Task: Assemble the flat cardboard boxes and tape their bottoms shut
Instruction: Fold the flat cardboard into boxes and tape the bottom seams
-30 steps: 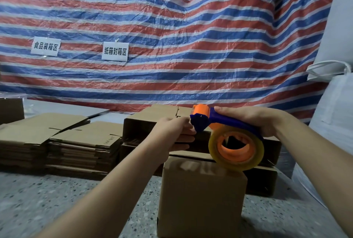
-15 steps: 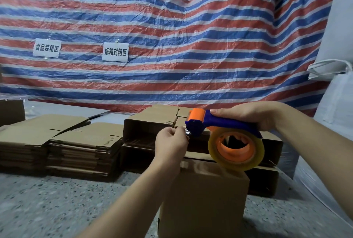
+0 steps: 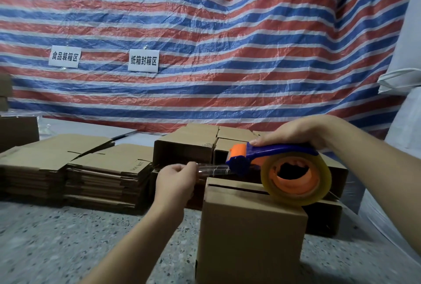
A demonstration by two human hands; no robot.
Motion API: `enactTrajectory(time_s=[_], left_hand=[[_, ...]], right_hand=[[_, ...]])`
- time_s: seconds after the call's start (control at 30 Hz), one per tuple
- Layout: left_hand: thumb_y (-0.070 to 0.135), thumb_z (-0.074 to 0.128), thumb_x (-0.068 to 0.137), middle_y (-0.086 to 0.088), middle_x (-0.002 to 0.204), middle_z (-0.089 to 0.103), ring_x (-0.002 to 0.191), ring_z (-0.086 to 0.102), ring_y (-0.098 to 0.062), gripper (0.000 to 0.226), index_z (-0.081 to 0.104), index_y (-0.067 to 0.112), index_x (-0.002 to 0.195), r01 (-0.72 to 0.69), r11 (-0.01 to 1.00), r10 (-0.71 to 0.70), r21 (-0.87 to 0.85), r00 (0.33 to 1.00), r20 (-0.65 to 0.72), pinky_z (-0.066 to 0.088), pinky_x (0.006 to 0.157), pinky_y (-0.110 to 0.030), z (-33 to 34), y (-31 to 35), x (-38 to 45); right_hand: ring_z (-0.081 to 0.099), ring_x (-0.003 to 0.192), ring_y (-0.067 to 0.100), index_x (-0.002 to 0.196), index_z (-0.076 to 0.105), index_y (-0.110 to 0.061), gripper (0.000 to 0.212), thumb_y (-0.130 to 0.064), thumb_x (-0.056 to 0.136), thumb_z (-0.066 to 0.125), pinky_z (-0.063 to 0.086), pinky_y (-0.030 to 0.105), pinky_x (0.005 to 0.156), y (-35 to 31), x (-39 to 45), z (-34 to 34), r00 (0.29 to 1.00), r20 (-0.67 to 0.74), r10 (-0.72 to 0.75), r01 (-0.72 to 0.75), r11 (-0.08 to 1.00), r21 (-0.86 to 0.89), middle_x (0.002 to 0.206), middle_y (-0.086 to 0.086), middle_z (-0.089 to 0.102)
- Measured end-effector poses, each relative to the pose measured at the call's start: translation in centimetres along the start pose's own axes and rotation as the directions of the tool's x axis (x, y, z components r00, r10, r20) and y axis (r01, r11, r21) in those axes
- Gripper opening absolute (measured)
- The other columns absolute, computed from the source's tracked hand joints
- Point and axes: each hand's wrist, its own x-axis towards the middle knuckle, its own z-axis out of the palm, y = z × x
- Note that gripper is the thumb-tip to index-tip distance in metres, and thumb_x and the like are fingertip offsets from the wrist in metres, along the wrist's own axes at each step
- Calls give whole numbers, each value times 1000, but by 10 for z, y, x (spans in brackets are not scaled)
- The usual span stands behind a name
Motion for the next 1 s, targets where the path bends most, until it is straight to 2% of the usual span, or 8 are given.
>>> enactTrajectory(time_s=[0.1,0.2,0.3,0.43,0.6,0.7,0.8,1.0], left_hand=[[18,64,90,1,53,50,40,37,-8,20,65,5,74,62,998,-63,10,998,22,30,42,-24,-9,-13,0],[22,66,90,2,52,50,40,38,-8,23,66,5,74,102,995,-103,15,994,37,31,41,-23,-12,-21,3],[32,67,91,0,59,55,49,43,-11,29,70,6,79,117,992,-118,40,992,38,36,47,-26,-13,-26,5],[45,71,86,-2,66,60,60,49,-16,38,71,7,78,117,992,-117,55,993,7,42,55,-29,-13,-29,7],[42,70,88,-1,59,58,53,47,-14,41,72,3,76,77,982,-79,173,997,5,39,48,-25,-13,-36,8],[44,67,89,-4,64,55,54,44,-14,43,70,3,74,59,969,-65,240,998,15,37,48,-26,-11,-45,7],[47,64,90,0,58,49,49,41,-11,44,66,8,70,59,957,-76,284,996,49,36,45,-22,-9,-49,7],[45,59,94,4,51,41,46,35,-9,44,52,14,65,48,969,-67,243,995,73,29,43,-23,2,-55,1]], right_hand=[[75,66,16,112,60,-18,74,-74,65,71,56,24,52,-14,3,4,999,29,32,-30,996,-84,82,5,79],[75,65,15,111,59,-19,71,-74,68,71,55,23,51,-21,6,6,997,63,50,-42,991,-126,80,3,78],[75,66,16,113,59,-19,79,-74,57,72,56,24,54,-21,8,6,995,83,52,-40,990,-137,82,3,79],[76,67,16,113,59,-20,73,-75,66,71,57,24,53,-22,12,6,995,78,56,-44,988,-151,82,3,79],[75,65,16,112,59,-20,69,-74,70,71,56,24,52,-24,15,7,996,67,57,-45,985,-167,80,3,78],[76,70,17,115,60,-21,71,-75,70,71,57,25,55,-25,16,7,997,66,42,-30,983,-178,85,4,79],[76,69,17,118,58,-24,68,-73,73,70,56,25,53,-23,17,8,998,53,23,-14,986,-167,84,4,79],[75,69,18,117,63,-18,69,-71,73,71,57,26,56,-21,16,10,998,68,11,-2,991,-136,91,7,79]])
